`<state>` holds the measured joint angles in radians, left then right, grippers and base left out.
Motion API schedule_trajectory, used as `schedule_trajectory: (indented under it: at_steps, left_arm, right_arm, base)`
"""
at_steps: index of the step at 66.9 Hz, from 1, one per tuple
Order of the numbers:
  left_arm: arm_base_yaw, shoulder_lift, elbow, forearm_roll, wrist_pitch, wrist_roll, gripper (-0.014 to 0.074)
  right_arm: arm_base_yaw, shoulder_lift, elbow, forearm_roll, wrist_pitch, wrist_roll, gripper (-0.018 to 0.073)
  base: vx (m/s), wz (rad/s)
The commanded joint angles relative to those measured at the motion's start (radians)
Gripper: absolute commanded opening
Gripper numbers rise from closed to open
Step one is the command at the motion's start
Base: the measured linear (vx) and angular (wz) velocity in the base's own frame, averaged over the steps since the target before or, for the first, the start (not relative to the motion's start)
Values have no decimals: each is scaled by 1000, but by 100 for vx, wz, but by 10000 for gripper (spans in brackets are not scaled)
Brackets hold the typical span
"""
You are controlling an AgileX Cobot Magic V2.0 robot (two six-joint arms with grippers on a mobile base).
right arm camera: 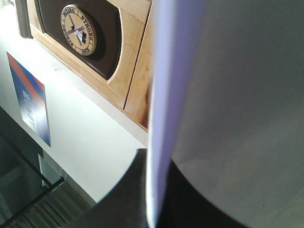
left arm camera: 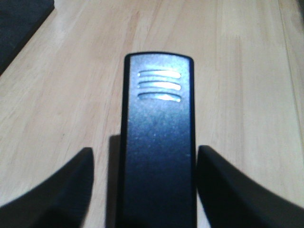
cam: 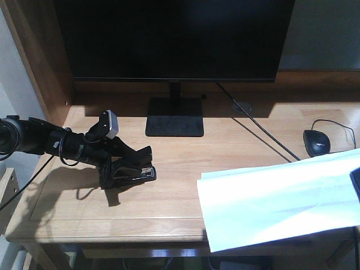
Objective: Grab stapler and paper to desk for stapling
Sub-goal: 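Lower the left gripper with the black stapler onto the desktop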
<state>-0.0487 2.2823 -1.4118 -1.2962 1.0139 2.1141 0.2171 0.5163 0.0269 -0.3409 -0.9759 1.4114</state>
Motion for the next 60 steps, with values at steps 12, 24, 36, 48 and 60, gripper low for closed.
schedule_trajectory:
  at_steps: [12,24,36,48,60]
  left_arm:
    - [-5,-173,-24,-5,61,-71,532]
    - [-5,-238,-24,71,75,-71,419]
    - [-12,-231,-24,115,73,-94,142]
    - [-13,-220,-24,120,48,-119,-9]
    - [-13,-214,-24,123,41,-122,-8]
  right_arm:
    - [-1,3,22,17,-67,-10,-5]
    - [-1,3,22,17,-67,-10,-5]
    - [-1,3,22,17,-67,-10,-5]
    - [-1,3,22,17,-67,-10,-5]
    - [-1,3,22,17,-67,-10,-5]
  base:
    - [0,0]
    - [0,0]
    - [0,0]
    - [0,0]
    - [0,0]
